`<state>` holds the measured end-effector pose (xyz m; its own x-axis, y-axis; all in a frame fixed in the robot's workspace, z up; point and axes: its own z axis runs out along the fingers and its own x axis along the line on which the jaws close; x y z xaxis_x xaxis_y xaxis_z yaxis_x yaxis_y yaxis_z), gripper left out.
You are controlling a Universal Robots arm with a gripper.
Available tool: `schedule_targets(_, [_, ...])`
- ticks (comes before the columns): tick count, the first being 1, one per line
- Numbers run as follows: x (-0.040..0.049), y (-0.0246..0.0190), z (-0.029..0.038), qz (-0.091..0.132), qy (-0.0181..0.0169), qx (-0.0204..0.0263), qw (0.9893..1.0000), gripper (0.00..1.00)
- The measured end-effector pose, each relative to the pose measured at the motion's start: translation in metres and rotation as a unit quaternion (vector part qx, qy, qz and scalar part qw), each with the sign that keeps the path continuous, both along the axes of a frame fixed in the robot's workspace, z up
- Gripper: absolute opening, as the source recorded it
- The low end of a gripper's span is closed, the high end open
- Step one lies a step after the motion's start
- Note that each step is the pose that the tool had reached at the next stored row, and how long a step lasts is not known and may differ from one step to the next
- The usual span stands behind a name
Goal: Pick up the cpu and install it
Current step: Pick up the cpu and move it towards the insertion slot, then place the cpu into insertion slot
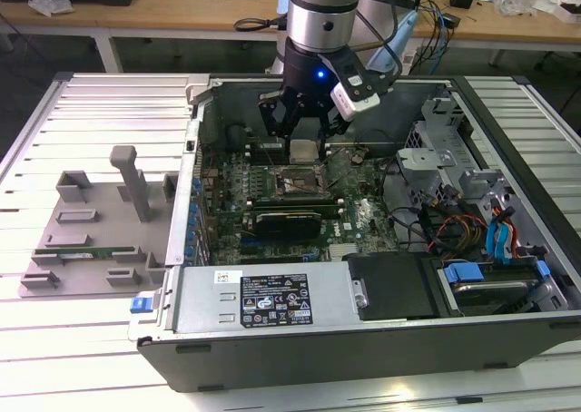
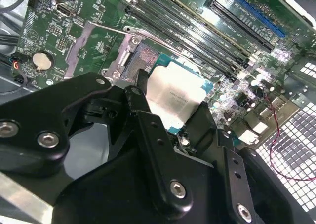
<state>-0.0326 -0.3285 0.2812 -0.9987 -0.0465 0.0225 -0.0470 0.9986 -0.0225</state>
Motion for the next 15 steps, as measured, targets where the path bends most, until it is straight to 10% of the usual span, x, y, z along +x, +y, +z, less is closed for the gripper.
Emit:
schedule_targets(9, [0.0000,0.0001,0.0000,-0.019,0.0000,-0.0001,0.9998,0.55])
schedule_targets(15, [0.0000,0.0001,-0.0006,-0.106,0.0000,-0.0003,0.9943,0.55])
